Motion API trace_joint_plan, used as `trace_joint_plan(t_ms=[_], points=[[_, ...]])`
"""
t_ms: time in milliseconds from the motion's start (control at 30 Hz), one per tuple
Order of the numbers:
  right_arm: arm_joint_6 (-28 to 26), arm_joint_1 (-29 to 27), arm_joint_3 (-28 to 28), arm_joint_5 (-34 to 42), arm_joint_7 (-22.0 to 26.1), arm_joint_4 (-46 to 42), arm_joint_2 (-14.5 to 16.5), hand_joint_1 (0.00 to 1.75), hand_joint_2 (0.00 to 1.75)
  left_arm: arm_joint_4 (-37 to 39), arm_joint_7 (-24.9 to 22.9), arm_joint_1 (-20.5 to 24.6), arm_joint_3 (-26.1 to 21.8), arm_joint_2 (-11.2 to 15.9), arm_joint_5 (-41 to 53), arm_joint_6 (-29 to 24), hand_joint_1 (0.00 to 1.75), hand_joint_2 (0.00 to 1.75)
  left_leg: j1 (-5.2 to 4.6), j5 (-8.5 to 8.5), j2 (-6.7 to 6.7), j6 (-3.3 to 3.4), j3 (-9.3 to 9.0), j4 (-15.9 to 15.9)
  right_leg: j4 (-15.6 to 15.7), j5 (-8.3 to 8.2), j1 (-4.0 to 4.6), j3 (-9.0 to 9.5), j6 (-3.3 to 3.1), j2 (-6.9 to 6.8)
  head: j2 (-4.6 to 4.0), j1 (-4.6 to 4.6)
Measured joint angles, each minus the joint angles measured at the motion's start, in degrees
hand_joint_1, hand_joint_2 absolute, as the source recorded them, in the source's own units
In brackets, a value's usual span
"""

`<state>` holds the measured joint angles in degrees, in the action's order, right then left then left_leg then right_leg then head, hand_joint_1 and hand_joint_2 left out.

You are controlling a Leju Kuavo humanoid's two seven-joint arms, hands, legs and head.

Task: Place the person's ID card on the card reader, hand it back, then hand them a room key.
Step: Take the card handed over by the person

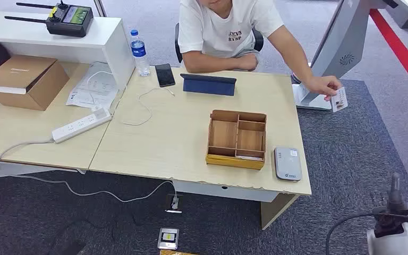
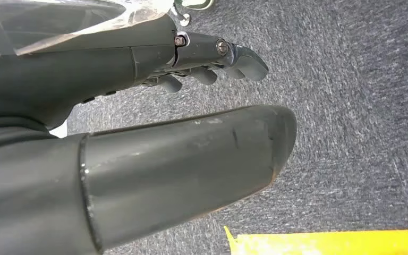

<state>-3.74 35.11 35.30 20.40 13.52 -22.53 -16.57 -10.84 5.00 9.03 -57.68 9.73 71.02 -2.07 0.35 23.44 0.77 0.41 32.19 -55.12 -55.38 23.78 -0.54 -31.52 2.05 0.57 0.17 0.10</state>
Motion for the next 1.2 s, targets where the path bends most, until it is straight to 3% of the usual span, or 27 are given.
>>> trace_joint_plan(t_ms=[200, 367, 433, 733, 967, 1200], points=[[-7.13, -0.34, -7.46, 10.56, 0.04, -12.20, 0.46, 0.00, 1.75, 0.00, 0.15, 0.03, 0.00, -0.22, 1.23, -0.68, 0.00, 0.00, -0.02, 0.01, -0.03, 0.00, 0.04, 0.00, 0.00, 0.00, 0.00, -0.03, 0.00, 0.00, 0.00, -0.01], [-9.64, -1.83, -16.75, 7.27, 0.55, -25.04, 1.51, 0.00, 1.75, 0.00, 1.03, 0.08, 0.13, -0.38, 2.34, -0.40, 0.00, 0.00, 0.00, 0.00, -0.02, 0.00, 0.03, 0.01, 0.00, 0.00, 0.01, -0.03, 0.00, 0.00, 0.00, -0.01], [-10.87, -2.36, -20.16, 0.52, 0.90, -29.41, 1.95, 0.00, 1.75, 0.00, 1.53, 0.07, 0.25, -0.41, 2.84, -0.13, 0.00, 0.00, 0.01, -0.01, 0.01, -0.01, 0.03, 0.01, -0.01, 0.00, 0.02, -0.03, 0.00, -0.01, 0.00, -0.01], [-15.43, -1.76, -35.16, -46.85, 2.93, -42.28, 2.93, 0.00, 1.75, 0.00, 4.43, 0.02, 1.68, -0.35, 5.64, 0.67, 0.00, 0.00, 0.01, -0.03, 0.03, -0.03, 0.04, 0.02, -0.03, 0.00, 0.03, -0.03, 0.00, -0.02, 0.00, 0.00], [-19.12, 3.26, -41.95, -59.73, 5.37, -40.34, 3.39, 0.00, 1.75, 0.00, 5.84, -0.06, 3.11, -0.09, 6.54, 1.34, 0.00, 0.00, 0.01, -0.04, 0.06, -0.01, 0.09, 0.01, -0.03, 0.00, 0.01, -0.07, 0.00, -0.04, 0.00, -0.01], [-28.69, 11.12, -47.80, -73.05, 4.77, -29.44, 4.08, 0.00, 1.75, 0.00, 6.36, -0.11, 4.65, 0.47, 7.48, 1.39, 0.00, 0.00, 0.01, -0.04, 0.07, -0.01, 0.09, 0.01, -0.03, -0.01, 0.02, -0.09, 0.01, -0.05, 0.00, -0.02]])
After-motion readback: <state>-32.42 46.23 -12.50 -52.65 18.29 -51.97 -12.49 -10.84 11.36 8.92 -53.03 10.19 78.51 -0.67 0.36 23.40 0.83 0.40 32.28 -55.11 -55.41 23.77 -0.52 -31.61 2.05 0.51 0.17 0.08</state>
